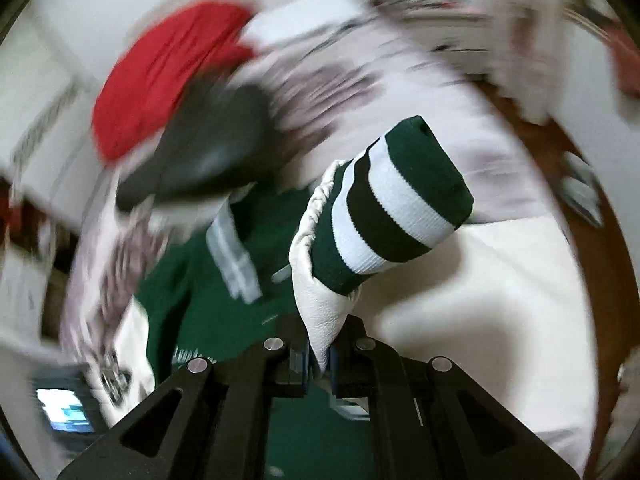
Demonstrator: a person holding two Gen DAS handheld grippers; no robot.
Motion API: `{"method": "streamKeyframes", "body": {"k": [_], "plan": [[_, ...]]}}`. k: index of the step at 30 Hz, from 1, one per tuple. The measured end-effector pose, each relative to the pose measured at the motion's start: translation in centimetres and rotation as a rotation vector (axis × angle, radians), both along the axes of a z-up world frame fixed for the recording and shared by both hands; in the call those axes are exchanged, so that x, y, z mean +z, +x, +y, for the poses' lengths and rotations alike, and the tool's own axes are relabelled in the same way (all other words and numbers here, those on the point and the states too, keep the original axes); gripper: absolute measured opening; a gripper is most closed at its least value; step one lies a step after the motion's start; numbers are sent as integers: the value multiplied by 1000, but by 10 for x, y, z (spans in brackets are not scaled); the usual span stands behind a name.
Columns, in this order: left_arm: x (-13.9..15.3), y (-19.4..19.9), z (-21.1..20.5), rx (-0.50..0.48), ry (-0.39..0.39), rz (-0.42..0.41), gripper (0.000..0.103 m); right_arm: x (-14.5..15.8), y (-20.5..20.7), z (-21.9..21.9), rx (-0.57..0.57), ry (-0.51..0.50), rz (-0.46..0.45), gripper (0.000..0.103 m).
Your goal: Fold large clothes
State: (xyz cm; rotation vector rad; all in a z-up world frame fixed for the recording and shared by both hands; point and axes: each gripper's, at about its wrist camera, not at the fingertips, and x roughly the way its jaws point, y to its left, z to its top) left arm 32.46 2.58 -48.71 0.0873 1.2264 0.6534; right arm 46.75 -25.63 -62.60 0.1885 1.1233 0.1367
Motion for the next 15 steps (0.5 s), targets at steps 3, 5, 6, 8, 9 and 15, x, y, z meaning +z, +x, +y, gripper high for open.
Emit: {"method": "streamKeyframes", "body": {"k": [3, 5, 6, 8, 9, 15], "plan": [[-1, -24, 36, 42, 8, 17, 103, -47, 5, 97, 156, -70, 50, 6], [-6, -42, 52, 52, 11, 38, 103, -69, 6, 139, 231, -125, 64, 6], [-9, -47, 61, 55, 7, 41, 103, -81, -1, 171, 276, -182, 60, 6], [-13, -57, 72, 64, -2, 49, 103, -98, -10, 187, 315, -219, 76, 6], [-12, -61, 74, 69, -13, 50, 103, -108, -16, 201, 333, -232, 98, 7], [-12, -96, 111, 153, -214, 36, 103, -94, -34, 181, 338, 37, 244, 48]]}}
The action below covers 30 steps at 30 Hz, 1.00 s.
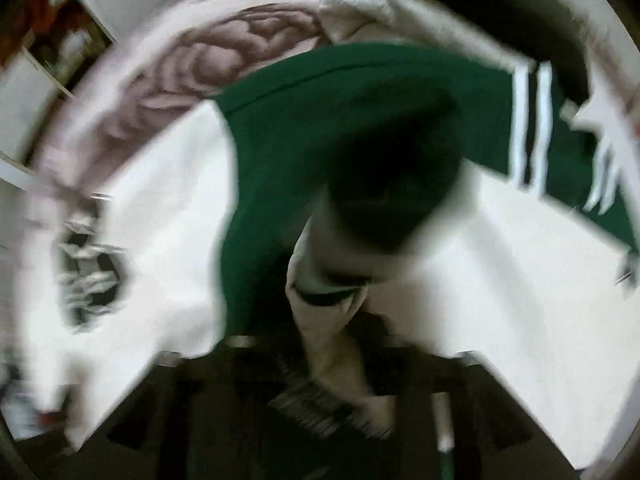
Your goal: Fold large clothes
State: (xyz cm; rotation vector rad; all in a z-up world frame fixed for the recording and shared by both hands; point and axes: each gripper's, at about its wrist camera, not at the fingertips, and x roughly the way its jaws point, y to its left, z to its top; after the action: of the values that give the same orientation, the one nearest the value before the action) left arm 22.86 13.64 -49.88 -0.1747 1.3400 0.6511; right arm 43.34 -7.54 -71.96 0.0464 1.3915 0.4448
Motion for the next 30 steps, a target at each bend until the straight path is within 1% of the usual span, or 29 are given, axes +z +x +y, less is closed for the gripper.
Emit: {"method": "streamKeyframes", "body": {"k": [1, 3, 4, 5, 6, 7, 8, 9, 10, 11, 12, 13, 14, 15, 16, 17, 18, 19, 21, 22, 24, 27, 29, 30], "plan": [[-3, -9, 8, 32, -83, 12, 103, 9, -9, -15, -43, 66, 26, 55], [-16, -32, 29, 102, -301, 46, 103, 25, -29, -42, -109, 136, 58, 59], [-20, -44, 39, 141, -376, 45, 103, 30, -37, -53, -140, 142, 64, 59], [-24, -61, 51, 192, -453, 26, 103, 38, -42, -63, -170, 138, 71, 60], [-27, -72, 60, 229, -497, 8, 103, 43, -51, -74, -201, 130, 78, 60], [-31, -88, 73, 288, -560, -29, 103, 43, -67, -85, -235, 121, 88, 60], [-35, -99, 83, 337, -604, -64, 103, 43, -72, -92, -249, 118, 93, 60], [-42, -113, 96, 404, -653, -121, 103, 42, -81, -98, -269, 111, 98, 60], [-48, -125, 110, 476, -692, -177, 102, 37, -89, -100, -285, 98, 100, 60], [-56, -135, 123, 547, -721, -229, 102, 33, -86, -94, -286, 82, 96, 60], [-65, -146, 138, 622, -740, -290, 97, 24, -96, -93, -279, 30, 70, 60], [-73, -153, 150, 682, -735, -325, 79, 21, -95, -96, -278, -7, 56, 60], [-81, -159, 161, 743, -729, -343, 71, 12, -97, -95, -285, -44, 47, 60], [-90, -165, 173, 804, -733, -378, 62, 4, -98, -91, -295, -58, 45, 60], [-92, -169, 180, 851, -727, -416, 53, -3, -101, -89, -309, -66, 46, 60], [-92, -171, 187, 885, -708, -448, 46, -6, -102, -89, -322, -73, 45, 60], [-88, -170, 193, 888, -673, -476, 27, -7, -104, -86, -335, -88, 38, 60], [-81, -165, 198, 868, -634, -500, 8, -8, -105, -86, -340, -97, 29, 60], [-59, -153, 209, 792, -543, -558, 5, -7, -107, -79, -344, -109, 9, 60], [-48, -147, 215, 762, -511, -590, 3, -9, -107, -71, -345, -111, 4, 60], [-27, -128, 238, 704, -471, -668, 2, -7, -109, -69, -349, -102, 2, 60], [-12, -106, 279, 661, -449, -755, 2, -4, -112, -64, -356, -88, 4, 60], [-20, -89, 307, 645, -467, -797, 2, -3, -115, -59, -354, -82, 5, 60], [-26, -79, 312, 649, -474, -793, 2, 1, -114, -60, -354, -83, 8, 60]]}}
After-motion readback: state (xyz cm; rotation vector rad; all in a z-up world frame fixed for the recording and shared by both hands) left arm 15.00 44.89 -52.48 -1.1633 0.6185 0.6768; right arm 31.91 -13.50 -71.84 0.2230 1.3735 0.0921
